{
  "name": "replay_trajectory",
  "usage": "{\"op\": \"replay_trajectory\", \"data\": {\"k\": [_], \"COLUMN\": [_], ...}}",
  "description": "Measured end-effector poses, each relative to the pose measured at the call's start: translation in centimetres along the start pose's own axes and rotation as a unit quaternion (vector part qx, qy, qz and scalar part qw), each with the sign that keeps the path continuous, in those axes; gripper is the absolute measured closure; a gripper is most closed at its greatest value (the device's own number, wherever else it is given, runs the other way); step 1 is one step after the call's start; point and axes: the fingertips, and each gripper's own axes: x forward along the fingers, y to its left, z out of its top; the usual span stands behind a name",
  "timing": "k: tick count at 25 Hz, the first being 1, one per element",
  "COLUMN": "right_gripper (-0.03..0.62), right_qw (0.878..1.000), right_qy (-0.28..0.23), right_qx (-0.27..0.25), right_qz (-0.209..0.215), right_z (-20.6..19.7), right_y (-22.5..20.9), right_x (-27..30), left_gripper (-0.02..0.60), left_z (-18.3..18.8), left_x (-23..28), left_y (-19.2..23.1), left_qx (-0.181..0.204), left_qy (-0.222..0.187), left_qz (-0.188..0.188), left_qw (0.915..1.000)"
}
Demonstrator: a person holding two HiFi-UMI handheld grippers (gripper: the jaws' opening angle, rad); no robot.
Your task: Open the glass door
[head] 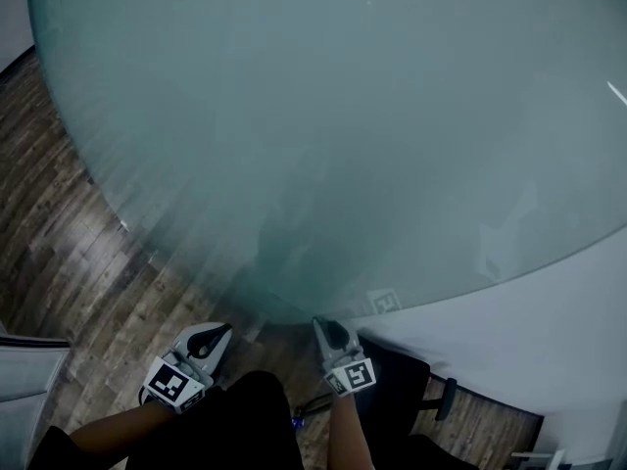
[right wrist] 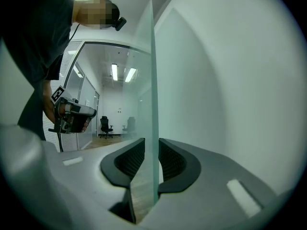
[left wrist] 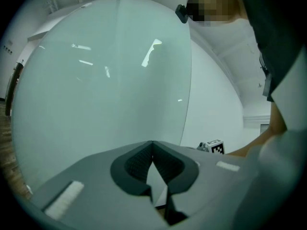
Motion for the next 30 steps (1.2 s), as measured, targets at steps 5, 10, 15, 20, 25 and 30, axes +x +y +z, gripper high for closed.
{"op": "replay_trajectory", "data": {"k": [5,10,15,20,25,30], "right_gripper": [0.505,0.51,0.513,0.513,0.516,0.514], "right_qw": [1.0,0.998,0.996,0.994,0.991,0.99], "right_qy": [0.001,0.002,-0.013,-0.014,-0.007,-0.002], "right_qx": [-0.014,-0.033,-0.011,-0.02,-0.027,-0.035], "right_qz": [0.014,0.058,0.083,0.106,0.13,0.133], "right_z": [0.4,1.4,2.6,3.1,3.4,3.2], "right_y": [-0.4,-2.0,-3.4,-5.2,-7.5,-8.6], "right_x": [1.0,2.4,4.4,5.3,6.8,7.6], "left_gripper": [0.581,0.581,0.581,0.581,0.581,0.58], "left_z": [0.4,1.3,1.1,1.7,2.1,1.7], "left_x": [1.0,3.9,6.0,6.6,8.5,8.6], "left_y": [-0.3,-2.1,-2.8,-3.1,-3.1,-3.2], "left_qx": [-0.012,-0.02,-0.016,-0.014,-0.03,-0.036], "left_qy": [-0.003,-0.017,-0.029,-0.046,-0.055,-0.068], "left_qz": [0.041,0.061,0.085,0.125,0.153,0.169], "left_qw": [0.9991,0.9978,0.9959,0.991,0.9862,0.9826]}}
